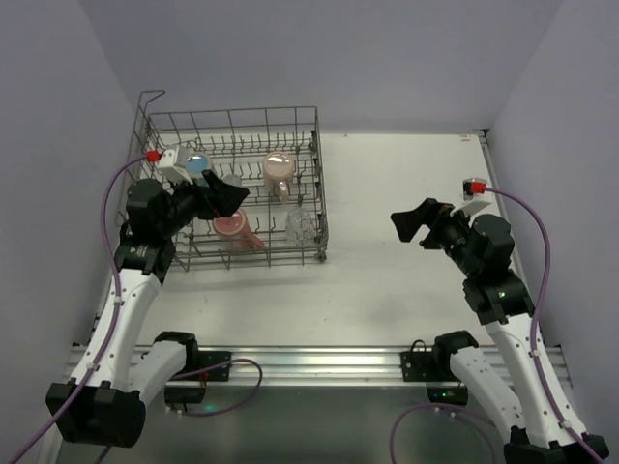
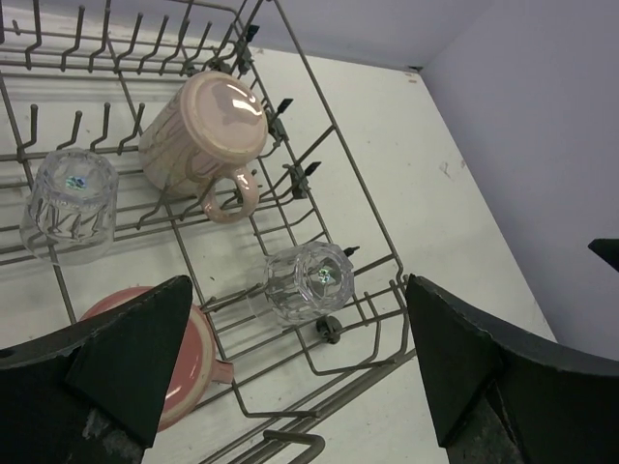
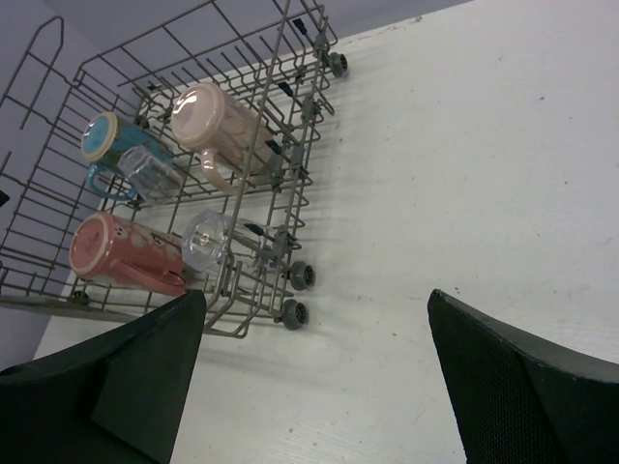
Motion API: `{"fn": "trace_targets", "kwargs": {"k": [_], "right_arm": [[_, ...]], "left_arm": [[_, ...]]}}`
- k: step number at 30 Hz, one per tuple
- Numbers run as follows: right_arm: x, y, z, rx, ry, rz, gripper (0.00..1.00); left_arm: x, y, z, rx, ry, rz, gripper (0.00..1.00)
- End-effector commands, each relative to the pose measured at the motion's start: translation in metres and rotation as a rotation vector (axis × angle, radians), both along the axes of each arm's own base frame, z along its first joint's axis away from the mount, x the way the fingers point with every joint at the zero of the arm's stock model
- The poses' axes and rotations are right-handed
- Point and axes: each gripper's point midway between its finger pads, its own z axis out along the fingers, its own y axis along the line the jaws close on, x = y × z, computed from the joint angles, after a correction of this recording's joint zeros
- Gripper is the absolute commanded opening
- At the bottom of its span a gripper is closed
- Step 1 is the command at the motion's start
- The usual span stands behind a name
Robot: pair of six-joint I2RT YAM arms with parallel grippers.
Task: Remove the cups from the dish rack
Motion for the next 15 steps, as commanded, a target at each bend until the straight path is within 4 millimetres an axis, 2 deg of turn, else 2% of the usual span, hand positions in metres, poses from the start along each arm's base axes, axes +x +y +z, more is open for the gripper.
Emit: {"fn": "trace_targets", "kwargs": {"k": [1, 4, 5, 7, 8, 10, 11, 13, 15], "right_arm": [[0.003, -0.004, -0.005, -0.016, 0.03, -0.02, 0.99], [0.005, -0.002, -0.007, -0.008, 0.045, -0.017, 0.99], [0.005, -0.001, -0.007, -0.006, 0.05, -0.01, 0.99], [0.004, -0.001, -0.009, -0.008, 0.059, -0.008, 0.99], [0.005, -0.001, -0.01, -0.011, 0.064, -0.008, 0.99], [0.005, -0.002, -0.014, -0.019, 0.086, -0.018, 0.99], [0.008, -0.005, -0.018, -0.028, 0.103, -0.034, 0.99], [0.008, -0.007, -0.021, -0.04, 0.125, -0.047, 0.99], [0.008, -0.008, -0.024, -0.05, 0.139, -0.051, 0.99]], "left_arm": [[-0.001, 0.0, 0.012, 0.037, -0.004, -0.02, 0.95], [0.003, -0.005, 0.008, 0.066, 0.03, -0.029, 0.92], [0.007, -0.012, 0.001, 0.103, 0.047, -0.036, 0.92], [0.009, -0.022, -0.001, 0.155, 0.075, -0.031, 0.92], [0.013, -0.035, -0.014, 0.214, 0.104, -0.035, 0.92], [0.014, -0.05, -0.016, 0.244, 0.123, -0.063, 0.91], [0.015, -0.061, -0.026, 0.257, 0.152, -0.087, 0.91], [0.019, -0.069, -0.031, 0.271, 0.166, -0.097, 0.91], [0.024, -0.078, -0.048, 0.32, 0.21, -0.102, 0.89]]}}
